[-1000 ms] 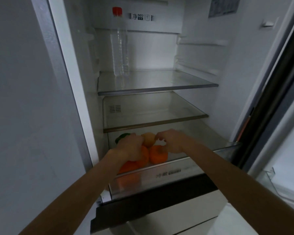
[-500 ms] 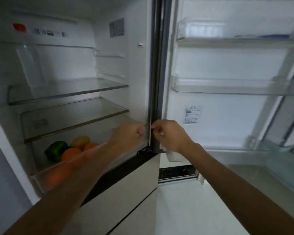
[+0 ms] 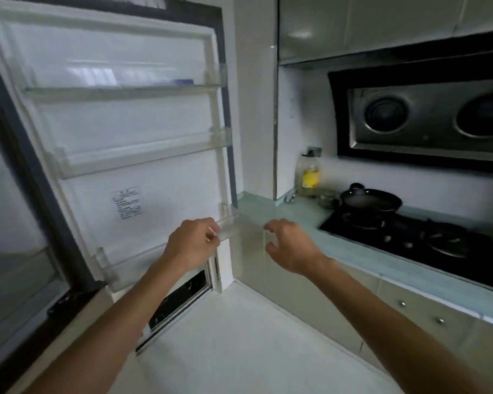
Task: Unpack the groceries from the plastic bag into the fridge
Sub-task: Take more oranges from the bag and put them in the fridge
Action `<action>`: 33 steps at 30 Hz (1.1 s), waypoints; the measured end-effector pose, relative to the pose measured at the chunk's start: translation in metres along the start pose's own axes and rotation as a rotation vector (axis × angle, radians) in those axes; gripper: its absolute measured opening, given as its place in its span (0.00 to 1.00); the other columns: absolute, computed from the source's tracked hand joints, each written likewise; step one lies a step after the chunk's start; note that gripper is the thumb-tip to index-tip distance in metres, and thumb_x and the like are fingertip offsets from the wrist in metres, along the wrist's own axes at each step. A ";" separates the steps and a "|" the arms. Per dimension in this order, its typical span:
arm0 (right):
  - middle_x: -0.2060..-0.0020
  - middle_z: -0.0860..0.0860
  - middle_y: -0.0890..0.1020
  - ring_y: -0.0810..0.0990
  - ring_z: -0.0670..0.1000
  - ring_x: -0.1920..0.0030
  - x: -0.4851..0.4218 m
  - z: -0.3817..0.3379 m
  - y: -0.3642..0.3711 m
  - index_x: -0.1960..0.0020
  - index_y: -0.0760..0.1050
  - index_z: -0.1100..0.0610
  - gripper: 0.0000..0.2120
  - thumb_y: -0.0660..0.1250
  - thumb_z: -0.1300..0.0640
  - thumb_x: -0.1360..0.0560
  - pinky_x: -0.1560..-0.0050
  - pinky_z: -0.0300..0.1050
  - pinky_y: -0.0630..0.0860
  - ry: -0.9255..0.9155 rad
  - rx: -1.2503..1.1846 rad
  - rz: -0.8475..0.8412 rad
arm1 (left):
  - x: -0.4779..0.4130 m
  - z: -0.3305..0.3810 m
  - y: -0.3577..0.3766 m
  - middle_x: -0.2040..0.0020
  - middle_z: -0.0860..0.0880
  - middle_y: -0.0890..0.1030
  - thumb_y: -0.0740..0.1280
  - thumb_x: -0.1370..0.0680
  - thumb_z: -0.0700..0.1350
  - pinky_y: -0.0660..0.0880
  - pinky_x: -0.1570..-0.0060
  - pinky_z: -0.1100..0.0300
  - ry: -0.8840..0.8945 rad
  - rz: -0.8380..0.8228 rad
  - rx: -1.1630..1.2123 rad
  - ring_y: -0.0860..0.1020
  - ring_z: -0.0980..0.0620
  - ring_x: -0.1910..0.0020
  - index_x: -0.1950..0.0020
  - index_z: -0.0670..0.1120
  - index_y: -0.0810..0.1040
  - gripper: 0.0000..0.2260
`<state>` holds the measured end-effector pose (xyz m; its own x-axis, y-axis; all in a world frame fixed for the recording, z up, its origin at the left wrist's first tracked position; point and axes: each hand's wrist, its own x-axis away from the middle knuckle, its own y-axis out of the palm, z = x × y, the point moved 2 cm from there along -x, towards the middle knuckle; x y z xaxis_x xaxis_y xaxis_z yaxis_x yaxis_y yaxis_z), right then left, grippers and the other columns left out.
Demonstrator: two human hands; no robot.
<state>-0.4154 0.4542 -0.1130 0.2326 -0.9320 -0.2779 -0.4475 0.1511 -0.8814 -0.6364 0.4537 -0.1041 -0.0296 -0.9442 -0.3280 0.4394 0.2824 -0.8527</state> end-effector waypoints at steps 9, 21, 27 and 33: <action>0.38 0.56 0.77 0.76 0.58 0.39 0.081 0.127 -0.085 0.32 0.71 0.57 0.23 0.66 0.54 0.25 0.39 0.54 0.74 0.405 0.100 0.198 | -0.059 0.144 0.077 0.59 0.56 0.83 0.69 0.28 0.45 0.80 0.49 0.53 0.357 -0.148 0.166 0.83 0.52 0.54 0.50 0.52 0.82 0.08; 0.39 0.55 0.79 0.78 0.56 0.41 0.201 0.215 -0.165 0.33 0.73 0.57 0.20 0.66 0.56 0.24 0.42 0.48 0.75 0.752 0.227 0.389 | -0.041 0.315 0.176 0.56 0.54 0.83 0.70 0.28 0.46 0.79 0.52 0.55 0.681 -0.376 0.294 0.82 0.51 0.55 0.47 0.51 0.81 0.10; 0.36 0.54 0.78 0.77 0.55 0.38 0.256 0.284 -0.191 0.34 0.75 0.58 0.19 0.67 0.57 0.24 0.40 0.48 0.74 0.836 0.227 0.432 | -0.015 0.408 0.231 0.55 0.55 0.82 0.69 0.27 0.48 0.79 0.50 0.54 0.793 -0.473 0.286 0.81 0.52 0.53 0.46 0.52 0.80 0.10; 0.39 0.55 0.79 0.78 0.58 0.43 0.301 0.376 -0.229 0.34 0.73 0.55 0.20 0.66 0.56 0.25 0.44 0.52 0.77 0.913 0.206 0.449 | -0.008 0.509 0.283 0.56 0.57 0.82 0.68 0.27 0.49 0.79 0.52 0.53 0.845 -0.499 0.287 0.81 0.55 0.56 0.46 0.53 0.80 0.10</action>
<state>0.0818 0.2626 -0.1382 -0.7005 -0.6575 -0.2775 -0.1550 0.5197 -0.8402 -0.0547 0.4549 -0.1357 -0.8429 -0.4833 -0.2363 0.3987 -0.2663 -0.8776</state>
